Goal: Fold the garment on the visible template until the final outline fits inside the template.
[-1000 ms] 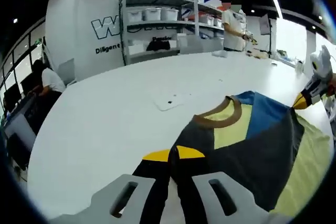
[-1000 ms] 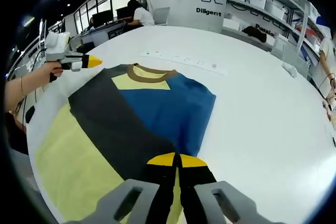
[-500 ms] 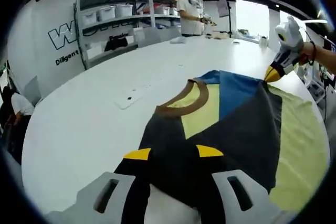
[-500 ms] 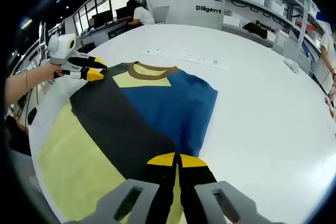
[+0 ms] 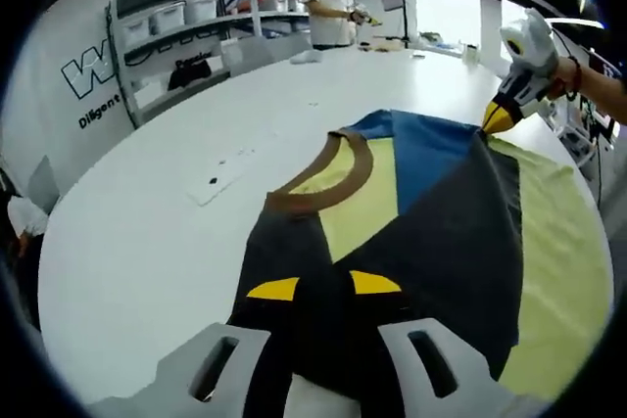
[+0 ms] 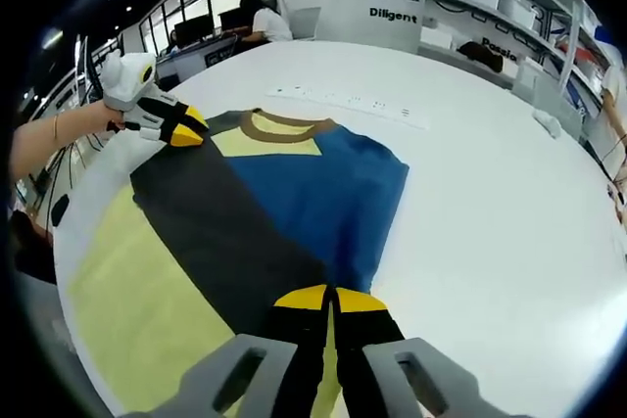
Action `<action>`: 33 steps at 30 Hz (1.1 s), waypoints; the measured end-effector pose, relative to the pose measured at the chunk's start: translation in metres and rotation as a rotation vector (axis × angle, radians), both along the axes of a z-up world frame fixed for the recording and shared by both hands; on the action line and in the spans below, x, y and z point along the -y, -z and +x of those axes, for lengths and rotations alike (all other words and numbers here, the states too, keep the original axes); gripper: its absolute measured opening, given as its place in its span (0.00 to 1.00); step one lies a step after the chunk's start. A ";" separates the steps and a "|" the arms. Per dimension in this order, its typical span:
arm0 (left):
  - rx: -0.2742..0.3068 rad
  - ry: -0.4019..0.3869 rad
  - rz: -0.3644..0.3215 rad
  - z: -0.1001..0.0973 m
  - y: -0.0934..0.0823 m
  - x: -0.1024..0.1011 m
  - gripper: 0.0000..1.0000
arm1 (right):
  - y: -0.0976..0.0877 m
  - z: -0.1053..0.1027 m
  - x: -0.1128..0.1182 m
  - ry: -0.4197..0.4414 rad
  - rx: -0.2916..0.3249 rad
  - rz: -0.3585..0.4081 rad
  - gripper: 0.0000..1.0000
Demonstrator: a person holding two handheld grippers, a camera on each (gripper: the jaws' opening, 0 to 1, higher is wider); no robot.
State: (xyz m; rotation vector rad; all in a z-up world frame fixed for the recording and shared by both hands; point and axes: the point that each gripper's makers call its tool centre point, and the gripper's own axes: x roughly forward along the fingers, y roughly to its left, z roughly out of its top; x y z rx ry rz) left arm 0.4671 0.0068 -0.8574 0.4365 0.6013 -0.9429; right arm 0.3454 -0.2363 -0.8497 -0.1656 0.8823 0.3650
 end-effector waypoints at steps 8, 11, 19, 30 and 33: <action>-0.016 -0.012 0.006 0.002 0.001 -0.001 0.17 | 0.001 -0.001 -0.002 -0.004 -0.005 -0.002 0.00; -0.019 -0.004 0.011 0.000 0.001 0.000 0.14 | 0.000 -0.001 -0.002 -0.001 -0.006 -0.001 0.00; -0.003 0.005 0.033 -0.002 0.000 0.000 0.04 | 0.000 -0.001 -0.002 0.000 -0.007 -0.004 0.00; -0.021 -0.022 0.020 -0.004 -0.002 -0.001 0.04 | -0.006 0.000 -0.002 -0.004 0.012 -0.006 0.00; -0.024 -0.031 0.013 -0.004 -0.005 -0.001 0.04 | -0.010 0.002 -0.001 -0.001 0.020 -0.003 0.00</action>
